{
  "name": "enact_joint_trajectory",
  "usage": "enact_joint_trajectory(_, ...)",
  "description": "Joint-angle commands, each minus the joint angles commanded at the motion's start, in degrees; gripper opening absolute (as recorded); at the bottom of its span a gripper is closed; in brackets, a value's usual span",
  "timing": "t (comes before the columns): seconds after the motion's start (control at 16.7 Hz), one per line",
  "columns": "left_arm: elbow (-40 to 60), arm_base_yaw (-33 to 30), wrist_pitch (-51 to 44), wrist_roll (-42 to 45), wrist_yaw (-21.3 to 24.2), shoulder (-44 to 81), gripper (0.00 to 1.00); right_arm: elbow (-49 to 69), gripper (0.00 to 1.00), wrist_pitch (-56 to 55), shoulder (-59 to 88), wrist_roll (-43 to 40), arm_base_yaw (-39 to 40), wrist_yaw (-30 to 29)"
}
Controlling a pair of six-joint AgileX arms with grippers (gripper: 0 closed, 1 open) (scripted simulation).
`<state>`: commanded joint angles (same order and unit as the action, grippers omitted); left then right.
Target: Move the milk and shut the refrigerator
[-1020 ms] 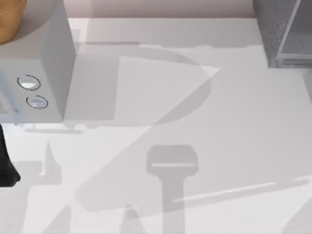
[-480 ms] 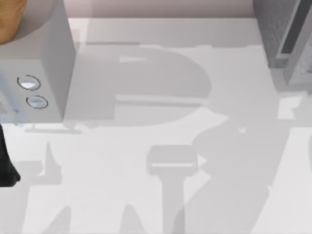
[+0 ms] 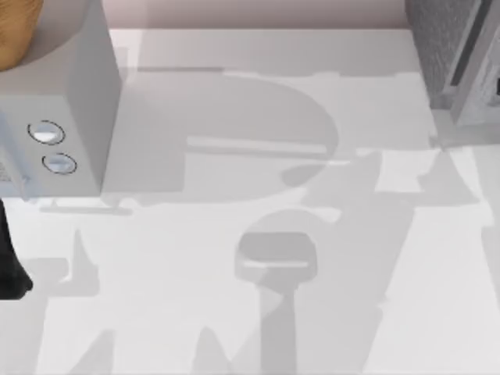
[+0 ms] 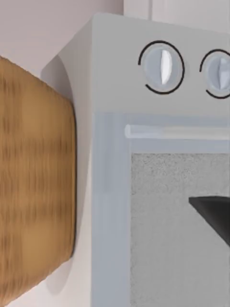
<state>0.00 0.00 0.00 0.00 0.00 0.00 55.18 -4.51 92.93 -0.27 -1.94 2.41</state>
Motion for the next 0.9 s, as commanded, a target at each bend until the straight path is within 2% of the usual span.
enact_joint_trajectory(0.24, 0.0, 0.0, 0.0, 0.0, 0.0, 0.0, 1.00, 2.0, 1.00, 1.0, 2.6, -0.2, -0.7, -0.3)
enact_joint_trajectory(0.66, 0.0, 0.0, 0.0, 0.0, 0.0, 0.0, 1.00, 21.6, 1.00, 4.0, 16.9, -0.1, -0.6, -0.6)
enact_joint_trajectory(0.9, 0.0, 0.0, 0.0, 0.0, 0.0, 0.0, 1.00, 25.6, 1.00, 5.5, 20.8, 0.0, -0.5, -0.7)
